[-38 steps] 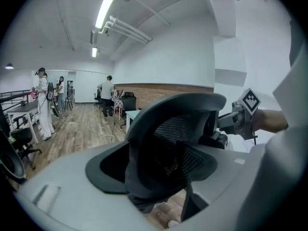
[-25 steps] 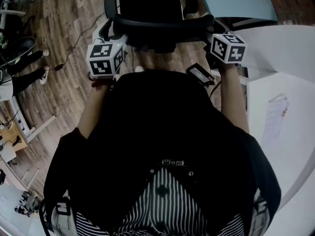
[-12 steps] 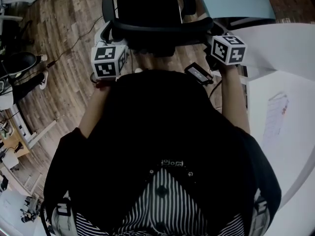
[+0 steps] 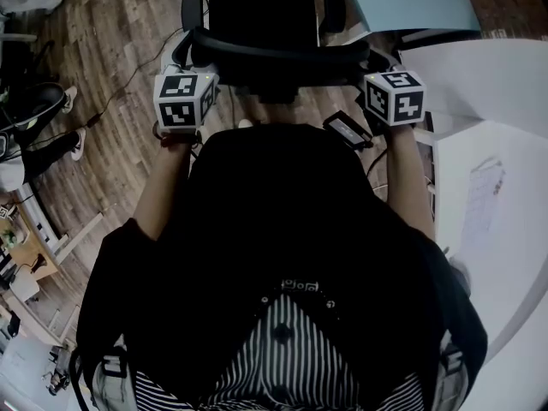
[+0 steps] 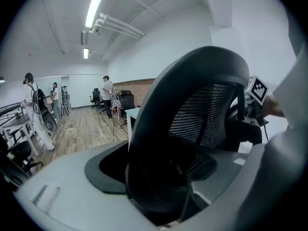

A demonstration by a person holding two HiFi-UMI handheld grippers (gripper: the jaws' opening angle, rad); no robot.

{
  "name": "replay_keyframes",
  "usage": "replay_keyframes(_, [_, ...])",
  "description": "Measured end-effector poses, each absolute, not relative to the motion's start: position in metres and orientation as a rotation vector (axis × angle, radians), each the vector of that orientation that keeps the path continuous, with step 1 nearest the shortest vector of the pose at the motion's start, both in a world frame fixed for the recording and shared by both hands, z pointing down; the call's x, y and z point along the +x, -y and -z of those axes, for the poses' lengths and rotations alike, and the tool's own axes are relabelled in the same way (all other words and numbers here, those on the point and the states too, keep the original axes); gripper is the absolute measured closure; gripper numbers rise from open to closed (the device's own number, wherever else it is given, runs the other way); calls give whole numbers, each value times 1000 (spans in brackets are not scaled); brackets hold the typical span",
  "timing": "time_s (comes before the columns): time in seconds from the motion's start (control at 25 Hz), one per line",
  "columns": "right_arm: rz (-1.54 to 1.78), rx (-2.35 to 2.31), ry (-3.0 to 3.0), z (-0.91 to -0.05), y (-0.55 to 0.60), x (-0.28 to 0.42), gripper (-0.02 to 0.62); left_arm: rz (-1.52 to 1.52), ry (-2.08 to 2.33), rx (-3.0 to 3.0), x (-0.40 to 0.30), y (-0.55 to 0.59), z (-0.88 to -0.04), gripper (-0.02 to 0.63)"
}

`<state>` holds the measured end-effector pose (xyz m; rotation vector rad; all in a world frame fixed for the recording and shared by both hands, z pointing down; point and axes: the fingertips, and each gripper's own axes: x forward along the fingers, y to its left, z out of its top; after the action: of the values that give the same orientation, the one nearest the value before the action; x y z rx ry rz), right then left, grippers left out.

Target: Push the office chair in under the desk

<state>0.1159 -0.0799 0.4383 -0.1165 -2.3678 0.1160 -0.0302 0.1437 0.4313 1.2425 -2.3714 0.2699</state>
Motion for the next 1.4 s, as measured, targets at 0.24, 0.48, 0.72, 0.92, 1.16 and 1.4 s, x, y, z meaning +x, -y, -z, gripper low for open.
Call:
replay_keyframes(0.24, [-163, -108, 2368, -441, 57, 107, 357, -306, 2333, 1293, -61, -150, -433, 301])
replay_keyframes(0.48, [-195, -61, 2400, -439, 45, 93, 359, -330, 2293, 1364, -91, -150, -432, 302])
replay_keyframes(0.72, [-197, -52, 2395, -442, 53, 65, 360, -345, 2260, 1400, -126, -134, -434, 301])
replay_keyframes(0.92, [-206, -73, 2373, -447, 60, 30, 365, -355, 2226, 1444, -171, -116, -440, 302])
replay_keyframes(1.16, [-231, -110, 2381, -442, 73, -9, 368, -355, 2234, 1519, -222, -90, -432, 302])
replay_keyframes(1.4, [-263, -129, 2373, -444, 87, -42, 373, -367, 2250, 1525, -263, -66, -434, 302])
